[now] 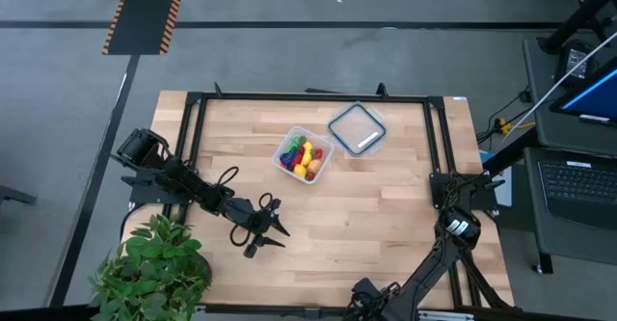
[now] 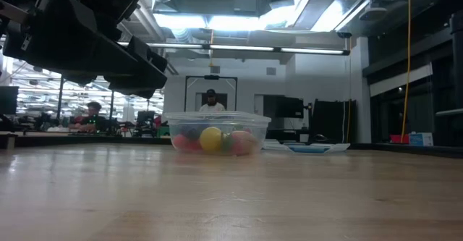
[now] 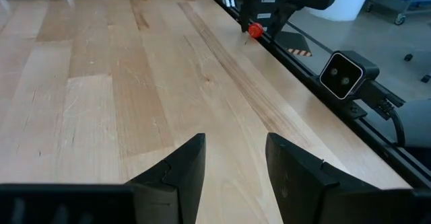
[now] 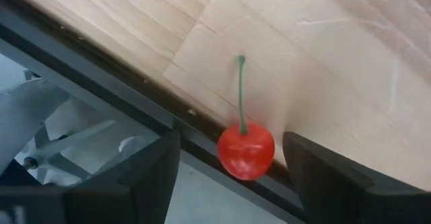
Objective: Pick and placing Produce into tupperware
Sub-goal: Put the red cherry into the transparent container
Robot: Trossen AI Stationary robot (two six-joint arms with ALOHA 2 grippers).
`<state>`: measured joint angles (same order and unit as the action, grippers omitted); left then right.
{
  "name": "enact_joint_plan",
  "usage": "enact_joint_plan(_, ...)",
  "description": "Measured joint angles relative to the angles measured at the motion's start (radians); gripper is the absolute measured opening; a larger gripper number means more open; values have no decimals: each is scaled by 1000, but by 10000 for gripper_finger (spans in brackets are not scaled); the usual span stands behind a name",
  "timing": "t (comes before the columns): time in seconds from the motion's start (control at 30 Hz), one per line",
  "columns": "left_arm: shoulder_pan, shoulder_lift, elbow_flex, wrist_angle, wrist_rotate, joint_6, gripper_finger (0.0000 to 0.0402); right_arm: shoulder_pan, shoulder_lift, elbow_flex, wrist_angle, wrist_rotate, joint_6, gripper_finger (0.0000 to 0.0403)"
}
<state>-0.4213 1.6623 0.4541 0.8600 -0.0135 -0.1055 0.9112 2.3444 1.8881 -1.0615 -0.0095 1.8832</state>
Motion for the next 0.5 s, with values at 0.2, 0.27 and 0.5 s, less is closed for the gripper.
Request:
enact_joint_plan(0.2,0,0,0,0,0,0,149,0,1,0,-1,-3,1,245)
enact_joint_plan(0.27,0,0,0,0,0,0,149,1,1,0,-1,-6,1,226)
enact_joint_plan(0.5,0,0,0,0,0,0,149,1,2,0,20,-11,1,126)
